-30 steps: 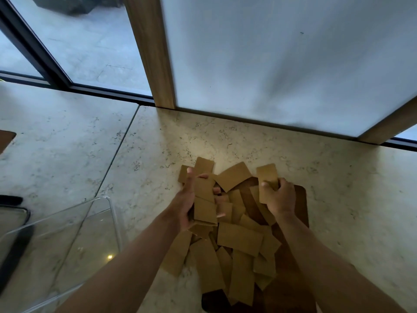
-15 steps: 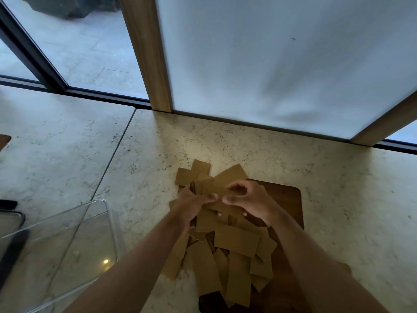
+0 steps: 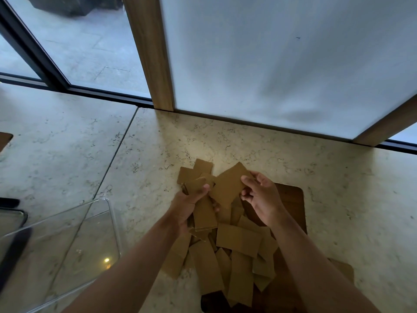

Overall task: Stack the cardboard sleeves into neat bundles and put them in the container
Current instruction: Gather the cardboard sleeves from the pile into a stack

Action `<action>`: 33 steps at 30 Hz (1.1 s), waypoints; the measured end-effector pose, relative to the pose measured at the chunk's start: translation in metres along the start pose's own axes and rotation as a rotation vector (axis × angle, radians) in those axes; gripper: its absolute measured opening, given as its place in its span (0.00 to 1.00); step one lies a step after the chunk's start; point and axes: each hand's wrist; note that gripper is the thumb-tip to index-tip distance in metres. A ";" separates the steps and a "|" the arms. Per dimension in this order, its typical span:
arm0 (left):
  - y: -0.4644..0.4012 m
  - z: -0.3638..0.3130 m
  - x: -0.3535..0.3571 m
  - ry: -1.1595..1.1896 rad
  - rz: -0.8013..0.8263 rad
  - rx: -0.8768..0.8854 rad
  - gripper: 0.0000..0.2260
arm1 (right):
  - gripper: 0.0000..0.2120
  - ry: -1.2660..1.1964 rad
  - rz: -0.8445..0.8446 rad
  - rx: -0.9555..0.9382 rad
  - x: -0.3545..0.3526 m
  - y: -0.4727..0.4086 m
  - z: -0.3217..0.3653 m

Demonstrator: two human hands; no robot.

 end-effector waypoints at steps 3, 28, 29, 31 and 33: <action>0.002 -0.004 0.003 -0.030 -0.010 -0.004 0.15 | 0.10 0.021 0.042 0.012 0.002 0.004 0.003; -0.020 -0.014 -0.006 0.216 -0.050 -0.037 0.29 | 0.29 1.713 0.079 -0.353 0.011 -0.072 0.011; -0.020 -0.014 -0.007 0.217 -0.044 -0.030 0.29 | 0.24 1.651 0.030 -0.402 0.009 -0.070 0.015; -0.020 -0.014 -0.007 0.226 -0.035 -0.011 0.29 | 0.15 1.449 -0.087 -0.448 0.002 -0.062 0.020; -0.019 -0.011 -0.002 0.196 -0.049 -0.009 0.29 | 0.10 1.233 -0.156 -0.386 -0.004 -0.048 0.024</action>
Point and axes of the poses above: each hand's wrist, its own y-axis away from the middle knuckle, its own x-axis out of the palm, z = x × y, and after that the axes turned 4 degrees about x, right-handed
